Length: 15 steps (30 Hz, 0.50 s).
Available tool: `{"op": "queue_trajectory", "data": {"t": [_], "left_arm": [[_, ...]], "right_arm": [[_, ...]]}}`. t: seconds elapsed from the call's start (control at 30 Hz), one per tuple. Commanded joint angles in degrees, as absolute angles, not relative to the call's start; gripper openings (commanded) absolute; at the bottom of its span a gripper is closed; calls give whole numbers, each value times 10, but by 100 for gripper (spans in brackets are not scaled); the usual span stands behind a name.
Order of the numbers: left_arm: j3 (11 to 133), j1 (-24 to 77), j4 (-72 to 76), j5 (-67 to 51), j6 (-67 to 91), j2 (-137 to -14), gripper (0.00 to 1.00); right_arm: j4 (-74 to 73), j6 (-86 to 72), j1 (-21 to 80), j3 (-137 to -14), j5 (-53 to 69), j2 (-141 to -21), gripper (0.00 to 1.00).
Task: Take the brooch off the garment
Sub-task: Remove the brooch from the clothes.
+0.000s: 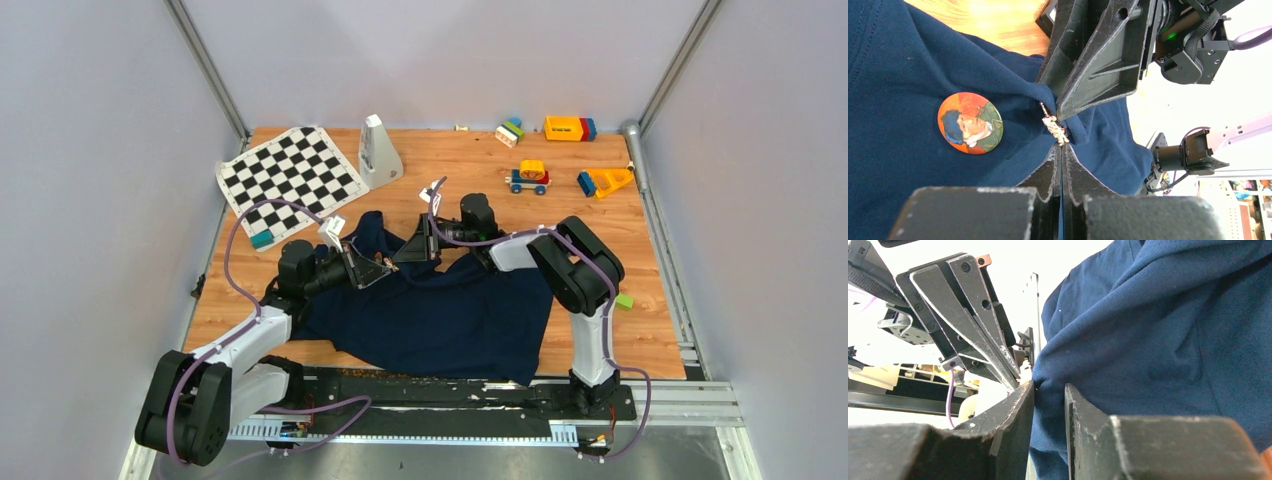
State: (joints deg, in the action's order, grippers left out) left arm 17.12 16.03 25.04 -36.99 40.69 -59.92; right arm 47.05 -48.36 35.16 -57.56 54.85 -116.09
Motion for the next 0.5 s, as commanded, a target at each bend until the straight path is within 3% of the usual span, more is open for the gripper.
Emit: {"op": "queue_trajectory", "data": {"t": [0.0,0.47], "left_arm": [[174,162,274,-380,385,-586,0],[200,162,215,-369,298,-551,0]], "right_arm": [[448,-460,360,-602,551,-1169,28],[352,-376,387,-631,527,-1160,21]]}}
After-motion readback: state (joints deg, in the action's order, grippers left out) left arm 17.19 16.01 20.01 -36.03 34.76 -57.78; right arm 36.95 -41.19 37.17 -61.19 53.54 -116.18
